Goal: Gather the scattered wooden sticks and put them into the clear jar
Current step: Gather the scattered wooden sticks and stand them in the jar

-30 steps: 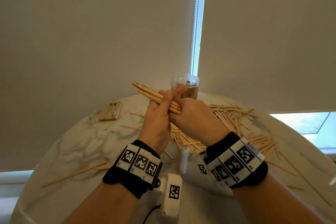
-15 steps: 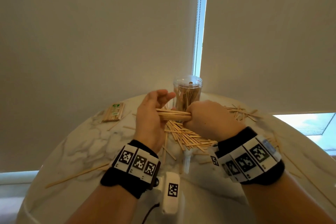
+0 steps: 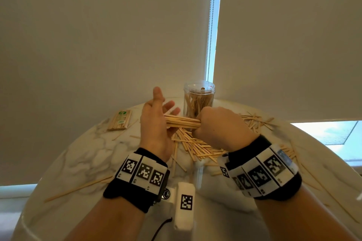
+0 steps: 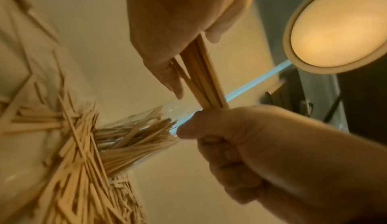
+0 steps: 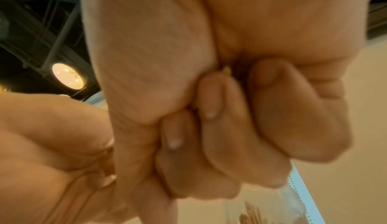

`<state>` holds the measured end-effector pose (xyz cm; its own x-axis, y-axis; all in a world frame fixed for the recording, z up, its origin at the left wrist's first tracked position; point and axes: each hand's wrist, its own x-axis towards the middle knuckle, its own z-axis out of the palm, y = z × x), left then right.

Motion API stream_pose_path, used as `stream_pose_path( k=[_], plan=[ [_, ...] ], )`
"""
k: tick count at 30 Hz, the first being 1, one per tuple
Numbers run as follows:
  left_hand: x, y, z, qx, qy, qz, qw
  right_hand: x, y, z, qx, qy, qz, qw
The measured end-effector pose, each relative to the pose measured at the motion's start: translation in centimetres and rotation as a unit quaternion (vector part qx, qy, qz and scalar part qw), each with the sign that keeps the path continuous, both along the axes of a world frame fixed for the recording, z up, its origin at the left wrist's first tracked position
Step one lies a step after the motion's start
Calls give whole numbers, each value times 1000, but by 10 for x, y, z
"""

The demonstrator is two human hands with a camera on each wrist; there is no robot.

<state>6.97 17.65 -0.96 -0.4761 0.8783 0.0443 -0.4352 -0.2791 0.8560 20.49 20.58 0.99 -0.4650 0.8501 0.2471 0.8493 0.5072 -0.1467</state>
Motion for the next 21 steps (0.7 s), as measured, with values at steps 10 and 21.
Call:
stream_pose_path(
  k=[10, 21],
  plan=[
    [-4, 7, -20, -26, 62, 56, 996, -5, -16, 6, 66, 24, 46, 997],
    [-3, 11, -28, -116, 221, 20, 968, 11, -5, 9, -46, 30, 78, 995]
  ],
)
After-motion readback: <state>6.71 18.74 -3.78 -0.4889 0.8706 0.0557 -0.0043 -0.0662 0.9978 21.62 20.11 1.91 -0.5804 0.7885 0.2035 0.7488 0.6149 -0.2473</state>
